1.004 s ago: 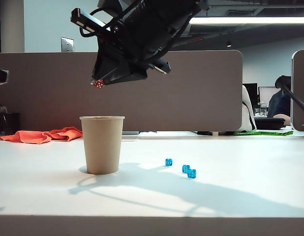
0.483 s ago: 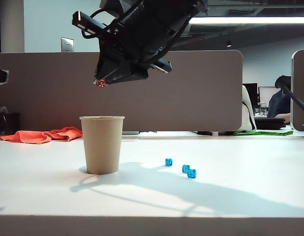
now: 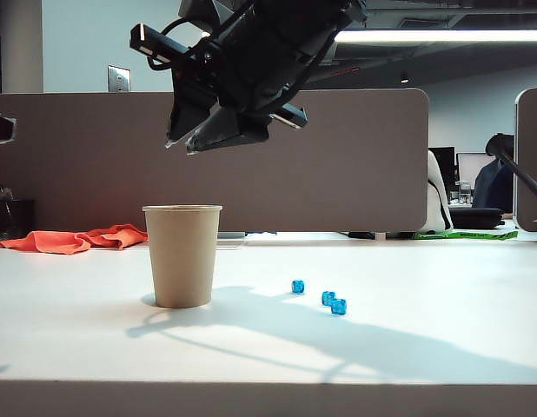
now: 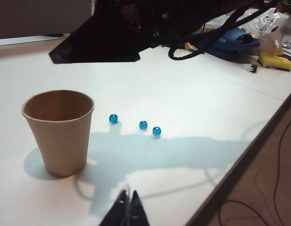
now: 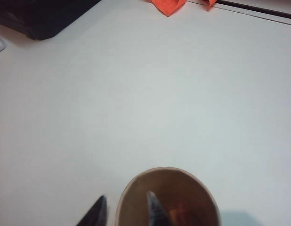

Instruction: Pick up the dice with a different color and drop it into the paper cup.

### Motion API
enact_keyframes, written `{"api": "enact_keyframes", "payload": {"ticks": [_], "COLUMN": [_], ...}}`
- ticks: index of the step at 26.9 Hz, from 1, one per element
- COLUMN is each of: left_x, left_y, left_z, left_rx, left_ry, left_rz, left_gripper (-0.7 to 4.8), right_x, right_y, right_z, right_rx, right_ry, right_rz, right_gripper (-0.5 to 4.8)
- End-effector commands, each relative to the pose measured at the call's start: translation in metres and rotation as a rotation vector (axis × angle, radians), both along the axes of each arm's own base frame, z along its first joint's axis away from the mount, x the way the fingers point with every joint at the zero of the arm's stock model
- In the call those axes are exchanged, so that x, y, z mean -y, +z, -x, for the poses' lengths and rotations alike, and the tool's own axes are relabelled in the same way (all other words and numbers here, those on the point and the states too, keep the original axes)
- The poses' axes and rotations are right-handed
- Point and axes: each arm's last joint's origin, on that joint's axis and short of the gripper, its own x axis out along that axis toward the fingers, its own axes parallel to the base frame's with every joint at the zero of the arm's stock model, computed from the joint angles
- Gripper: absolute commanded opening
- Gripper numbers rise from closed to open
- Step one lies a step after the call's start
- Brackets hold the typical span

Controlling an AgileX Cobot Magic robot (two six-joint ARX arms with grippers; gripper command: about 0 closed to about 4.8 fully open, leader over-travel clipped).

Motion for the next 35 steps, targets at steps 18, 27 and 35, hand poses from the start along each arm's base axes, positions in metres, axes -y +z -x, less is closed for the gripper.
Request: {"api": "enact_keyframes", "payload": {"ticks": [18,27,35], "left_x": [-0.001,-0.007,-0.008], "left_y": [0.006,0.023,0.022], "left_z": [-0.001,-0.006,-0.006], "left_rx": [0.050,0.223,0.229], "left_ry": [0.038,0.329,0.335], "left_rz": [0.014,0.054,0.041], "left_gripper": [-0.06,-0.06,-0.06], "right_x": [0.000,0.036,0.102], "right_y": [0.009,0.040,0.080], "right_z": [-0.002,-0.012,-0.012], "right_rx": [0.131,0.341,0.359], "right_ry": [0.029,-0.138,-0.290], "right_rz": [0.027,0.171,0.163], "right_gripper": [-0.01,-0.01,-0.01]}}
